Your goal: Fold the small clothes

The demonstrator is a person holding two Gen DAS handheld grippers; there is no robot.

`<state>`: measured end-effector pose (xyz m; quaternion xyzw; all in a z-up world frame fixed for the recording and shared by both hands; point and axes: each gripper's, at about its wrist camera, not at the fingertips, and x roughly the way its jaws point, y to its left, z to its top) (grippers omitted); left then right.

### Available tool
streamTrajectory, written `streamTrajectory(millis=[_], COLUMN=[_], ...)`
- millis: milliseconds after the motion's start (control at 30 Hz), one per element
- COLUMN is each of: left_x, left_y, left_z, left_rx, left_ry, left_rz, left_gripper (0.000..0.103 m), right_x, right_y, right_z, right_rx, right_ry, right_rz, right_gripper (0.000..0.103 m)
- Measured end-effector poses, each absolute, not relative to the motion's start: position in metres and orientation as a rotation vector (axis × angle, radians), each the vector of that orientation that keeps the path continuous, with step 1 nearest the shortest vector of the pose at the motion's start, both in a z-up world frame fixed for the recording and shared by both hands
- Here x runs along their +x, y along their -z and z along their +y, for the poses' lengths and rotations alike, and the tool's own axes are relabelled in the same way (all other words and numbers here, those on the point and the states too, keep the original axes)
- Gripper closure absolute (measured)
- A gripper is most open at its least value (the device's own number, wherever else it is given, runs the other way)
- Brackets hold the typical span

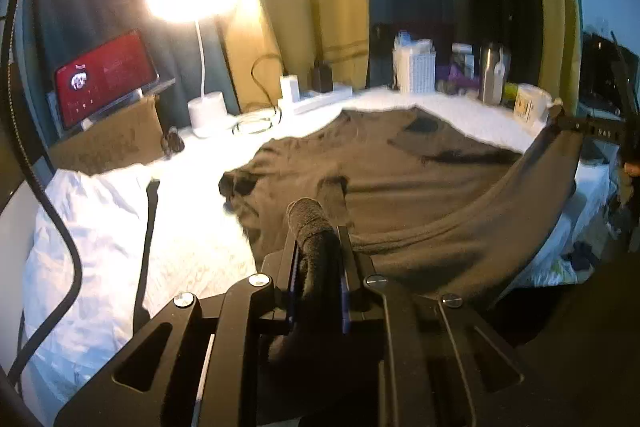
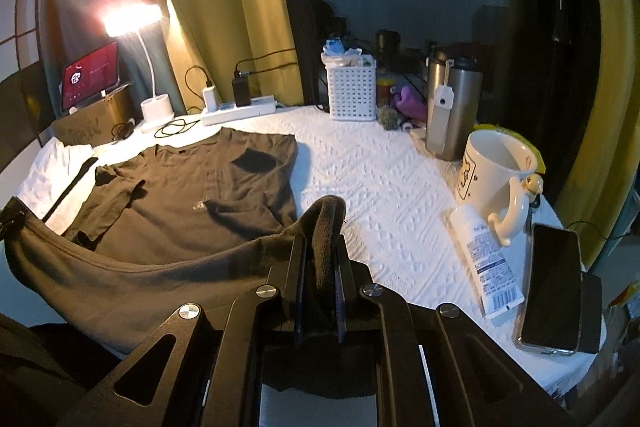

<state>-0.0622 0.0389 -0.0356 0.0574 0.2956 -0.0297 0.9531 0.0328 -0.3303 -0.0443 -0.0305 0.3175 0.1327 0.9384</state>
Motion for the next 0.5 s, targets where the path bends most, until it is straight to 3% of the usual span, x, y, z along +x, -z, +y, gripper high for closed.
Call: streamTrajectory(millis=[500], left_x=[-0.061], left_y=[0.009], left_z=[0.037], left_rx=[0.110], left_ry=[0.023], left_rz=[0.464], left_gripper=[0.089], right_x=[0.025], right_y=[0.007], right_z=[-0.328], right_rx=[-0.090], right_ry=[-0.279], right_rz=[0.548], right_gripper=[0.092])
